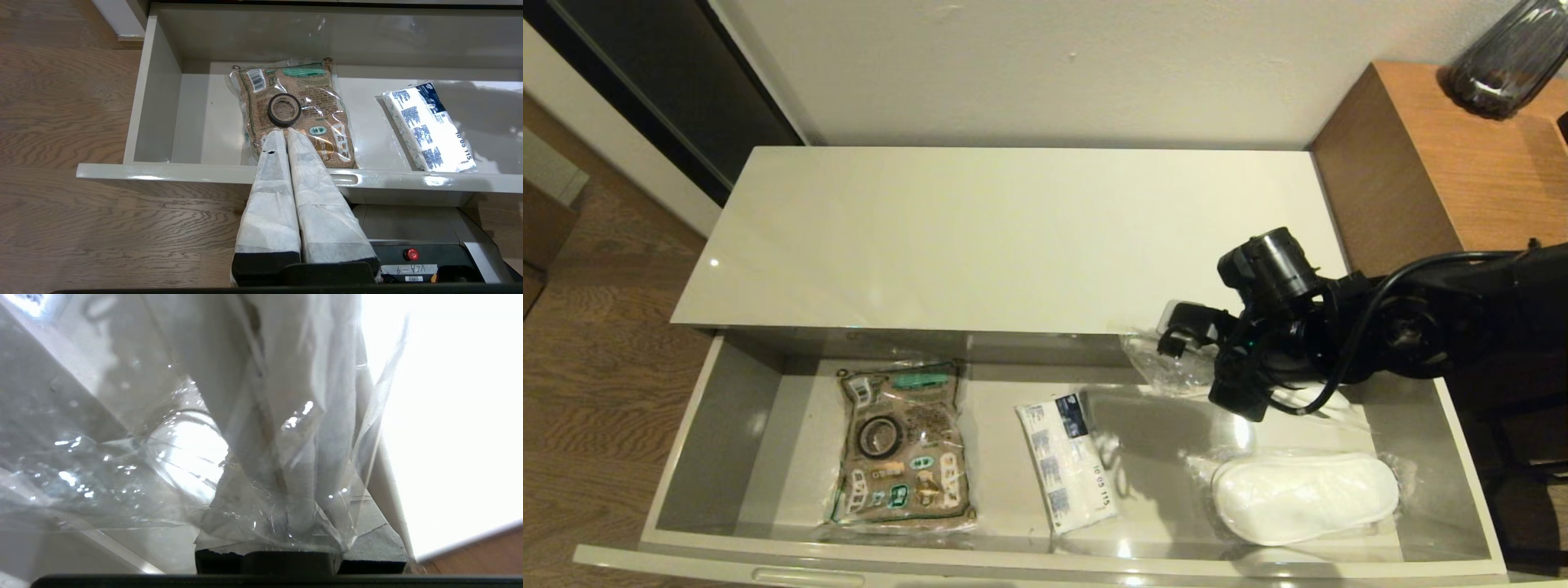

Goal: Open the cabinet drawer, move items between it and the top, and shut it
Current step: Place the disposable slippers on the table

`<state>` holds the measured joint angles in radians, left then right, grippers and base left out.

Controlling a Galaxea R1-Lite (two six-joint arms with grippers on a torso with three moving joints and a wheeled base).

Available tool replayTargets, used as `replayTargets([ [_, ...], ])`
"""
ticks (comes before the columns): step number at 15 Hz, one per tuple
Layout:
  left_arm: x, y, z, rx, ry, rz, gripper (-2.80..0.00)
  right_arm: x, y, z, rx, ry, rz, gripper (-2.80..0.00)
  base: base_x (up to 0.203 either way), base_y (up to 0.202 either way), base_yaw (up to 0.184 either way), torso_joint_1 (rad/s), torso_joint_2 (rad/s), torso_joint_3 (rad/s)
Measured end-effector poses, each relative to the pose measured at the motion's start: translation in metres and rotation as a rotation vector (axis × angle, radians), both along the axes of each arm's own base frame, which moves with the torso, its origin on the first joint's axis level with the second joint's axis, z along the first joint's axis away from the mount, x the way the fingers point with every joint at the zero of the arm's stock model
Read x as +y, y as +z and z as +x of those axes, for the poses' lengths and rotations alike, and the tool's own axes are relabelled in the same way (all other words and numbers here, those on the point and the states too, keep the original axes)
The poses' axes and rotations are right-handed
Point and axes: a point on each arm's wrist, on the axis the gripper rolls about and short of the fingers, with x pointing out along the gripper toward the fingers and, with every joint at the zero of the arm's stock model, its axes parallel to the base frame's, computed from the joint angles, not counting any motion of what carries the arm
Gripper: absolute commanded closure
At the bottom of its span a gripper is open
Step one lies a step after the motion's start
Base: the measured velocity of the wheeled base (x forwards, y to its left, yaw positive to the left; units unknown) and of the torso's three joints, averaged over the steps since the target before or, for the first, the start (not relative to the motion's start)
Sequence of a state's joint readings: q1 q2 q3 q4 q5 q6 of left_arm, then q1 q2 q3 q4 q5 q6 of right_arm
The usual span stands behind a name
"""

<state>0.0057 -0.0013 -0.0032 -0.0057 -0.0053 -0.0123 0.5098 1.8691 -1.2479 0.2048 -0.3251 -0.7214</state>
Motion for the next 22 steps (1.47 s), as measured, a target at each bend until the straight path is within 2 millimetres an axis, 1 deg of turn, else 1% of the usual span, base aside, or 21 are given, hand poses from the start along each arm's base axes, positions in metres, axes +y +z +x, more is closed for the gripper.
replayTargets([
  [1,0.000,0.000,0.000,0.000,0.000,0.000,0.00,-0.002,0.015,0.000,-0.017,-0.011,0.018,0.00,0.000,0.000,0.000,0.000,0.00,0.000],
  [4,0.000,0.000,0.000,0.000,-0.001,-0.001,0.00,-0.007,0.076,0.004,-0.082,-0.080,0.108,0.00,0.000,0.000,0.000,0.000,0.00,0.000],
  [6,0.000,0.000,0.000,0.001,-0.001,0.000,0.00,-0.012,0.111,0.014,-0.144,-0.141,0.175,0.00,0.000,0.000,0.000,0.000,0.00,0.000],
  [7,0.000,0.000,0.000,0.000,-0.001,0.000,0.00,-0.016,0.126,0.023,-0.203,-0.173,0.213,0.00,0.000,0.000,0.000,0.000,0.00,0.000],
  [8,0.000,0.000,0.000,0.000,0.000,0.001,0.00,-0.021,0.131,0.034,-0.243,-0.209,0.233,0.00,0.000,0.000,0.000,0.000,0.00,0.000],
  [10,0.000,0.000,0.000,0.000,-0.001,0.000,0.00,-0.035,0.115,0.068,-0.281,-0.320,0.227,0.00,0.000,0.000,0.000,0.000,0.00,0.000],
  [12,0.000,0.000,0.000,0.000,0.000,0.000,0.00,-0.043,0.096,0.098,-0.362,-0.435,0.195,0.00,0.000,0.000,0.000,0.000,0.00,0.000],
  [13,0.000,0.000,0.000,0.000,-0.001,0.000,0.00,-0.047,0.088,0.110,-0.397,-0.480,0.182,-2.80,0.000,0.000,0.000,0.000,0.00,0.000],
  [15,0.000,0.000,0.000,0.001,-0.001,0.000,0.00,-0.052,0.072,0.122,-0.386,-0.513,0.157,-2.80,0.000,0.000,0.000,0.000,0.00,0.000],
  [17,0.000,0.000,0.000,0.000,0.000,0.000,0.00,-0.052,0.065,0.127,-0.374,-0.514,0.151,-2.80,0.000,0.000,0.000,0.000,0.00,0.000],
  [19,0.000,0.000,0.000,0.001,-0.001,0.001,0.00,-0.052,0.066,0.126,-0.371,-0.507,0.151,-2.80,0.000,0.000,0.000,0.000,0.00,0.000],
  [22,0.000,0.000,0.000,0.000,-0.001,-0.001,0.00,-0.051,0.078,0.118,-0.373,-0.462,0.182,-2.80,0.000,0.000,0.000,0.000,0.00,0.000],
])
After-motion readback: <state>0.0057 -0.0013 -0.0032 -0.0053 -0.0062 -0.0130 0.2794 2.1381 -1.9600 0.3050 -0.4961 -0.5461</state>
